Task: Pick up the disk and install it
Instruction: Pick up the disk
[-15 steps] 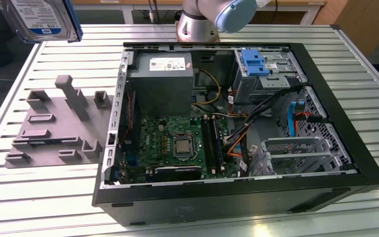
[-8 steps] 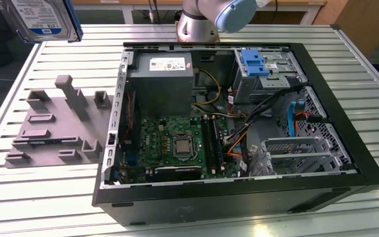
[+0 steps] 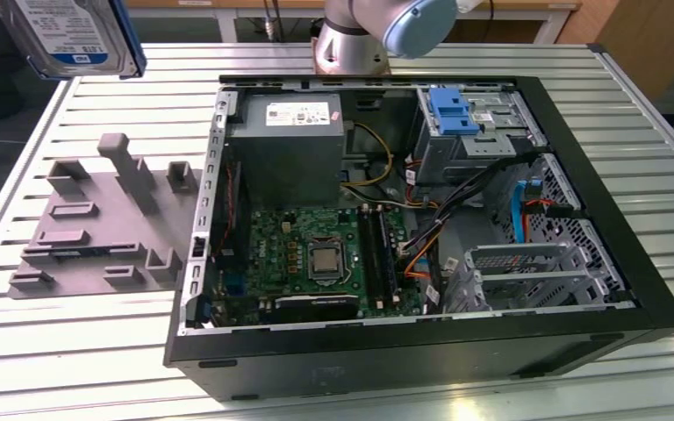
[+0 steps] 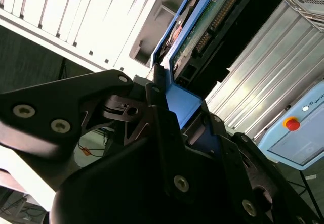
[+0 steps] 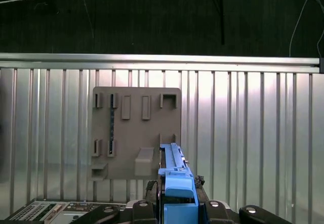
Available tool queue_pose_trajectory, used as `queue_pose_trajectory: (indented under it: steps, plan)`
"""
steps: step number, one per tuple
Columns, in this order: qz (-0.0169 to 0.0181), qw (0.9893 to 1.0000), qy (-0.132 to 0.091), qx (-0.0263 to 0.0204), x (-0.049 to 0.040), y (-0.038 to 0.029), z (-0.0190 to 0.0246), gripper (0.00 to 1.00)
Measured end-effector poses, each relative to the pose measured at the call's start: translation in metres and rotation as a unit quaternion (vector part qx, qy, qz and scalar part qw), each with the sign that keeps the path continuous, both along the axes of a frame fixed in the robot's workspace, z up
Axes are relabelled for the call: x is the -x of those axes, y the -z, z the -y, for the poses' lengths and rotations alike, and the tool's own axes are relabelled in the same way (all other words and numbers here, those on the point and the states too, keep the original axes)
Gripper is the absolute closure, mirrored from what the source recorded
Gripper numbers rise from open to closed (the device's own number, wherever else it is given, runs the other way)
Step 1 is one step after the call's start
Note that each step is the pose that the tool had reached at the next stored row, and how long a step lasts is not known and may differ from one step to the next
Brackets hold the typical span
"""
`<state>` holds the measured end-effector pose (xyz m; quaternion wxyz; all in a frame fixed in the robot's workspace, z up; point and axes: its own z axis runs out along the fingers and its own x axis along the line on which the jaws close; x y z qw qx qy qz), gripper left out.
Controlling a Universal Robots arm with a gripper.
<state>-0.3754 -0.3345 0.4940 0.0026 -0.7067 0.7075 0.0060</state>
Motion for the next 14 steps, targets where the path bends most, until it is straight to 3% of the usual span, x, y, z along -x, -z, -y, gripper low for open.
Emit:
queue_pose_trajectory:
  steps: [3,14]
  plan:
    - [0.0000,1.0000,0.000,0.0000,0.0000,0.0000,0.0028,0.64]
    - [0.0000,1.0000,0.000,0.0000,-0.0034,0.0000,0.0031,0.64]
